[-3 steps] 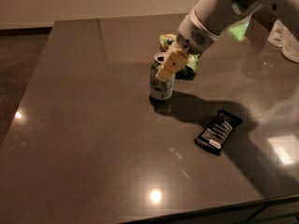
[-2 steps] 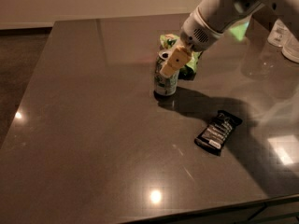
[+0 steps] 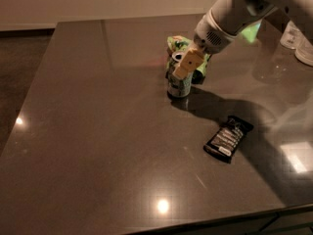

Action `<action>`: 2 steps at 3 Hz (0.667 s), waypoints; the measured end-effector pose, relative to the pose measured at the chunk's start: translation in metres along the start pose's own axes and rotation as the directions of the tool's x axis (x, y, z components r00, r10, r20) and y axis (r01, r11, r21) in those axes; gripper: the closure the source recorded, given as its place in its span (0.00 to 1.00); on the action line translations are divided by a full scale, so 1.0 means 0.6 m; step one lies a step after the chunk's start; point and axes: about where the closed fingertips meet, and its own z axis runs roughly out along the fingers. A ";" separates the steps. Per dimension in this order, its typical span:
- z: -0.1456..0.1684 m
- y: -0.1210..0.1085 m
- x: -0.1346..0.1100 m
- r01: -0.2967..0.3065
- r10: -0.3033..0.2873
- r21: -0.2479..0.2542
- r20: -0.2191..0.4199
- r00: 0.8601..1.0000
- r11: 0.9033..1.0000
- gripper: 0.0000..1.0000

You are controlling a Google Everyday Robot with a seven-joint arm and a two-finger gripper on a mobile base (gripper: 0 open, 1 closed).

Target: Move 7up can near green rice chip bag

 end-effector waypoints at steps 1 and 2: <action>0.003 0.001 -0.001 0.001 -0.001 -0.003 -0.001 1.000 1.000 0.19; 0.007 0.002 -0.002 0.003 -0.003 -0.006 -0.001 1.000 1.000 0.00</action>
Offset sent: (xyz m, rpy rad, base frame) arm 0.0002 0.0014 -0.0012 -0.0001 0.0013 0.0022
